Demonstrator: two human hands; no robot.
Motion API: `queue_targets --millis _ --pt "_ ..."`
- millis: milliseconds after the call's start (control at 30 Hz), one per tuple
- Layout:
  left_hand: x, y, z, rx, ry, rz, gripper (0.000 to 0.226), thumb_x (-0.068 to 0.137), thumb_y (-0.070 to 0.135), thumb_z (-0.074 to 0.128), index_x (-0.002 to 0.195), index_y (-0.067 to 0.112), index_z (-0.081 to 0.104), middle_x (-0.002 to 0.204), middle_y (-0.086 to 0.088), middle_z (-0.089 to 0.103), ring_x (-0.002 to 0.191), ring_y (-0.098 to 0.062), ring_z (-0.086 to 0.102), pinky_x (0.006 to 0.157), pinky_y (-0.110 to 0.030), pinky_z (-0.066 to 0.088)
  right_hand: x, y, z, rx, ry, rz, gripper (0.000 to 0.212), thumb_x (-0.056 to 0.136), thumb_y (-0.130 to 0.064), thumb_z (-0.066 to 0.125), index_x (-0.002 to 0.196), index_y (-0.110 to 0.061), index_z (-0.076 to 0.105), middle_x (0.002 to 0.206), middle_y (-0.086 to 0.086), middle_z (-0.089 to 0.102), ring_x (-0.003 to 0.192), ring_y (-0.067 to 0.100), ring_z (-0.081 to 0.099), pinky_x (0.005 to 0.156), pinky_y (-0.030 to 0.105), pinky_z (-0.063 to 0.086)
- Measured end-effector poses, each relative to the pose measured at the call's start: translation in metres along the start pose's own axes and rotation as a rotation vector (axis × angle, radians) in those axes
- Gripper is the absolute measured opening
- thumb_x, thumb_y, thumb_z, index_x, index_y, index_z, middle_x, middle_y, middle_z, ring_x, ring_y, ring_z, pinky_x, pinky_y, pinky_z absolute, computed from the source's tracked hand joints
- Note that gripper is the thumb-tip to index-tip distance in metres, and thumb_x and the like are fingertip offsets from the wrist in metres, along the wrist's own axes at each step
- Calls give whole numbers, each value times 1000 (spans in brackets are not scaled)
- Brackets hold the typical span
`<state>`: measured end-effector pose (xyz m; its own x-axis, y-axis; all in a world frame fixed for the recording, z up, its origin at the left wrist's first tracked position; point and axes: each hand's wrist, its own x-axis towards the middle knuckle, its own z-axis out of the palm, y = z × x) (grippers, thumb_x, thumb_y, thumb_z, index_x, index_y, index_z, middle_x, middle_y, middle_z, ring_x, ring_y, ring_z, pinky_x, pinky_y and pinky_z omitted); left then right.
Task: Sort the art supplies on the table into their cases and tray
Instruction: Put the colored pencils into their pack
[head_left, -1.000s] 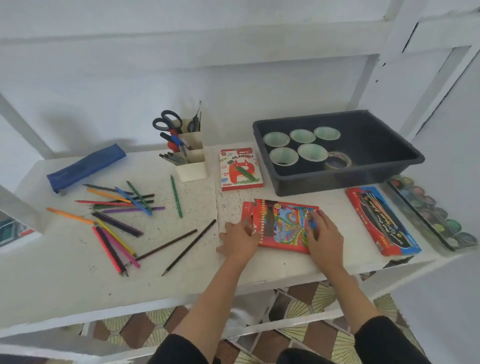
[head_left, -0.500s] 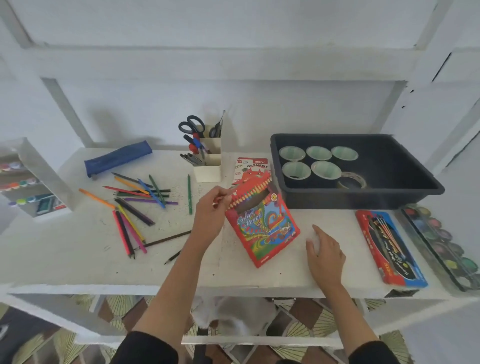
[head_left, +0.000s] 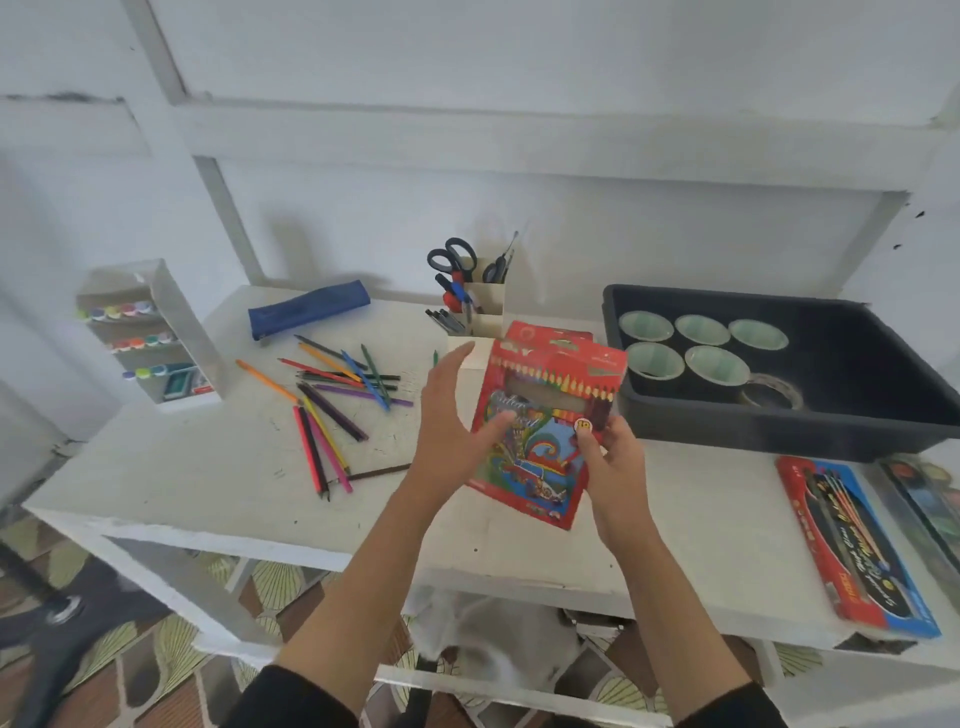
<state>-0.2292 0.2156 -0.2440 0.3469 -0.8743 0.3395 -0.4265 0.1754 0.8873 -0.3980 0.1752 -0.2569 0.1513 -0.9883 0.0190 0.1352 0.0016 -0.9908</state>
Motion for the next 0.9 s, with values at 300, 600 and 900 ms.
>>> queue_targets --millis 300,600,900 --pt "-18 -46 -79 558 -192 -270 138 37 83 63 140 49 -23 158 9 -8 146 -24 7 112 -57 24 -19 7 124 260 -271 200 33 98 -8 43 127 -24 39 113 -2 62 94 16 68 75 36 58" --pt "-31 -110 -225 706 -174 -293 142 39 64 77 139 52 -23 152 5 5 136 -30 22 101 -61 34 -45 49 235 -58 -622 207 36 97 -22 51 132 -23 41 117 0 61 103 17 63 82 34 53" --pt "-27 -187 -360 1005 -540 -397 141 49 57 85 146 41 -16 156 0 1 141 -29 15 109 -59 25 -24 79 230 -856 -129 87 10 92 -12 53 95 -11 62 82 3 63 66 9 54 53 14 38"
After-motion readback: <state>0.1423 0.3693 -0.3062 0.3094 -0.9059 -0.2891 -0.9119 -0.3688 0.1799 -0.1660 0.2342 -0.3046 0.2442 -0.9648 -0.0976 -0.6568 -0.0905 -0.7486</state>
